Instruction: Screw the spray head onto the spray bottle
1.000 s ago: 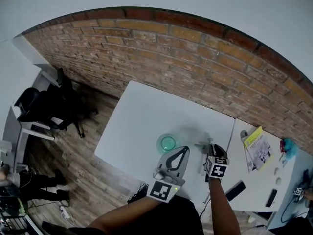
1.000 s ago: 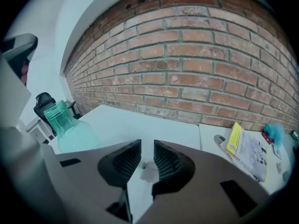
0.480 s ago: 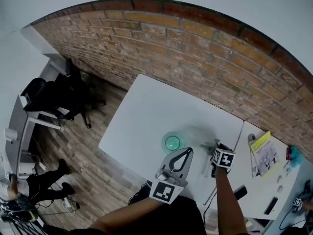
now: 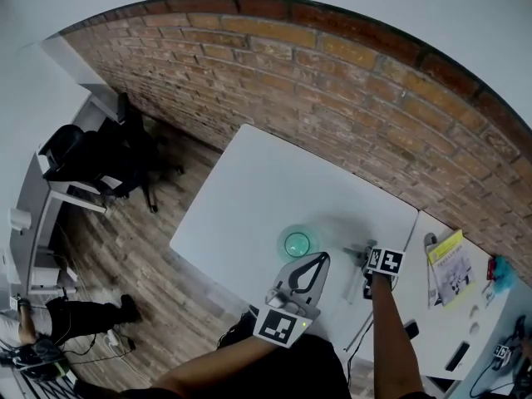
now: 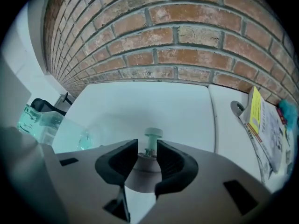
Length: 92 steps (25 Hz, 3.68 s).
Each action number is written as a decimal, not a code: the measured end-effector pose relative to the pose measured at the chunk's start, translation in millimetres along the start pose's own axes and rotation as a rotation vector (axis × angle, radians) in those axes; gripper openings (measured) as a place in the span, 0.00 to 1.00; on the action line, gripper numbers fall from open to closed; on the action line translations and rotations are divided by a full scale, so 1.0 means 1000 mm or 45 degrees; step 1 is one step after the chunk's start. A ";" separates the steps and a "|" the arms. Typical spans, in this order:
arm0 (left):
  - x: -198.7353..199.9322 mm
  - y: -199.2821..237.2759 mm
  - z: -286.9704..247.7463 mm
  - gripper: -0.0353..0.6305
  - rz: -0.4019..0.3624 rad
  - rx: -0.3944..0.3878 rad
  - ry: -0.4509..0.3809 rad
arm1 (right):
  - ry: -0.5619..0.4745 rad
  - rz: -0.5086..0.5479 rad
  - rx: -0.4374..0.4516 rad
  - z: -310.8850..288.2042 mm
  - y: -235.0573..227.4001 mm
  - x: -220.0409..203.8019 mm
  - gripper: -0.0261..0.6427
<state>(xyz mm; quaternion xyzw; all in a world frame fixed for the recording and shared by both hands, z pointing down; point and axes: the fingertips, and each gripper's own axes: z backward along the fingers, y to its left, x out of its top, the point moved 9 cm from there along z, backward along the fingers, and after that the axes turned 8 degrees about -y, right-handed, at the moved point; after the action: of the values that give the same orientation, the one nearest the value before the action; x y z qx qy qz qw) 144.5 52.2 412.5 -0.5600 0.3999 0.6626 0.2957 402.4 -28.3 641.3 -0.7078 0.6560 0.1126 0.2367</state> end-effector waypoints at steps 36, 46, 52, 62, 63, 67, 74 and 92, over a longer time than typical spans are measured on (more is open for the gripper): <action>0.003 0.012 0.013 0.06 0.073 -0.053 0.037 | -0.046 0.046 0.092 0.049 0.017 -0.004 0.14; 0.003 -0.001 0.029 0.06 0.098 -0.164 0.050 | -0.215 0.028 0.132 0.113 0.033 -0.032 0.14; 0.002 -0.017 0.037 0.06 0.114 -0.245 0.037 | -0.406 0.130 0.140 0.146 0.040 -0.053 0.14; 0.008 -0.038 0.050 0.06 0.135 -0.365 0.042 | -0.674 0.058 0.074 0.188 0.044 -0.086 0.14; 0.007 -0.039 0.051 0.06 0.136 -0.375 0.044 | -0.693 0.037 0.082 0.190 0.044 -0.087 0.14; 0.006 -0.043 0.051 0.06 0.128 -0.425 0.041 | -0.733 0.041 0.086 0.196 0.045 -0.086 0.14; 0.006 -0.043 0.054 0.06 0.120 -0.454 0.045 | -0.829 0.201 0.079 0.212 0.061 -0.078 0.14; 0.021 -0.024 0.055 0.06 0.120 -0.376 0.005 | -0.989 0.325 0.150 0.254 0.101 -0.019 0.14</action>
<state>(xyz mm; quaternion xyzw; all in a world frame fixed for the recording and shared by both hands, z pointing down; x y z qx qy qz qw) 132.9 110.9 389.9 -0.5793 0.3243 0.7264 0.1779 339.0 108.5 412.4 -0.5109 0.6058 0.3620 0.4908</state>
